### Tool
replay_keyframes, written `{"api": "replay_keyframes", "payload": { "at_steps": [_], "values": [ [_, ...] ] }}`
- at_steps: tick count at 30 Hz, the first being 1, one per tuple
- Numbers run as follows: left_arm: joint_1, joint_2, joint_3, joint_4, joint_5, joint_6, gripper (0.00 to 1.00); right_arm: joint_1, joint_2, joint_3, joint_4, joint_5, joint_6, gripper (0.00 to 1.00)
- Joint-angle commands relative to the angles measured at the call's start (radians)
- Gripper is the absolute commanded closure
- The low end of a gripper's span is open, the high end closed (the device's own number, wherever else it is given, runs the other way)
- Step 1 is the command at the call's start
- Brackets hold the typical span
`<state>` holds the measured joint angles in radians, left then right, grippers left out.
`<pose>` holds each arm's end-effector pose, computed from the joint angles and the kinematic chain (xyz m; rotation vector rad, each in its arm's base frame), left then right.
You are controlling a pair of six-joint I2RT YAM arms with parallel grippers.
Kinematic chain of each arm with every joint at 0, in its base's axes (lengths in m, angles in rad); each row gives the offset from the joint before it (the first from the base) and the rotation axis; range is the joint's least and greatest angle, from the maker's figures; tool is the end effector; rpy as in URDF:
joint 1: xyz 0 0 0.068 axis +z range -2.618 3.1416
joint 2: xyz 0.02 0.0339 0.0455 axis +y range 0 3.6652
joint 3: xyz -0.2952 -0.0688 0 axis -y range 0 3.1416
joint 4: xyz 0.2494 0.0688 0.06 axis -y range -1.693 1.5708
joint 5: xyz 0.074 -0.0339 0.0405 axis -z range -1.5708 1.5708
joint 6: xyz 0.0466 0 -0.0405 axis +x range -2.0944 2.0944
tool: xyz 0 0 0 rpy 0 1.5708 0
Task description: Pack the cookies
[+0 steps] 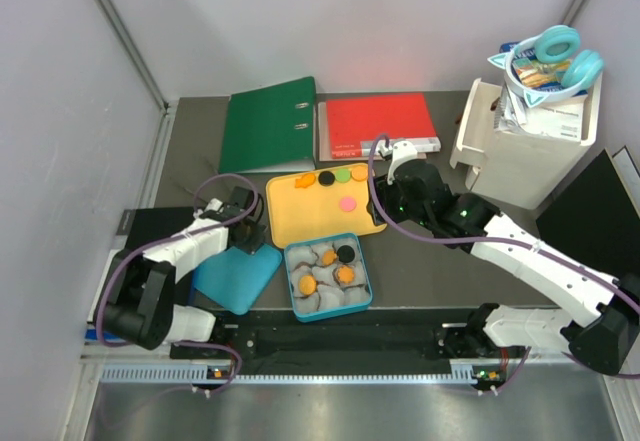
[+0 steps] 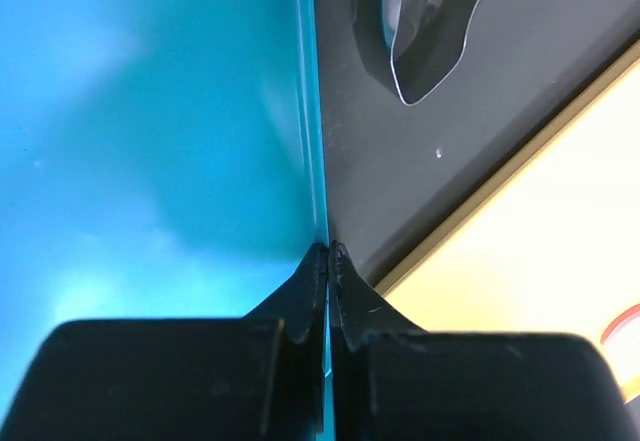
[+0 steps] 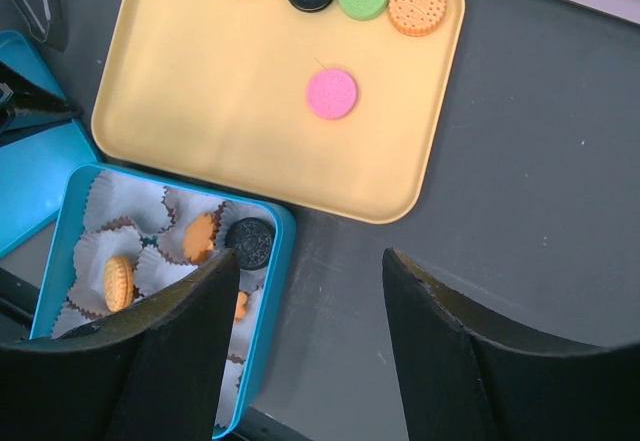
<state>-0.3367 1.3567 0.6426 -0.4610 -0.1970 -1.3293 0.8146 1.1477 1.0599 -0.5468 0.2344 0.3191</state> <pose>0.2212 -0.0678 0.1735 -1.3442 2.3690 -0.2229 0.1784 0.1734 0.3498 -0.4139 2.1721 0.3800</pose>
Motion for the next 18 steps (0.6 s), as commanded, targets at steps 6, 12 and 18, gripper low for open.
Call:
{"api": "replay_keyframes", "payload": {
  "at_steps": [6, 12, 18],
  "values": [
    [0.001, -0.129, 0.067, -0.254, -0.028, 0.048, 1.00, -0.012, 0.001, 0.009, 0.030, 0.008, 0.011, 0.41],
    [0.001, -0.229, 0.218, -0.401, -0.028, 0.071, 1.00, -0.012, 0.012, 0.015, 0.034, 0.000, 0.015, 0.41],
    [0.001, -0.272, 0.370, -0.455, -0.013, 0.082, 1.00, -0.012, 0.017, 0.028, 0.031, -0.009, 0.018, 0.41]
  ]
}}
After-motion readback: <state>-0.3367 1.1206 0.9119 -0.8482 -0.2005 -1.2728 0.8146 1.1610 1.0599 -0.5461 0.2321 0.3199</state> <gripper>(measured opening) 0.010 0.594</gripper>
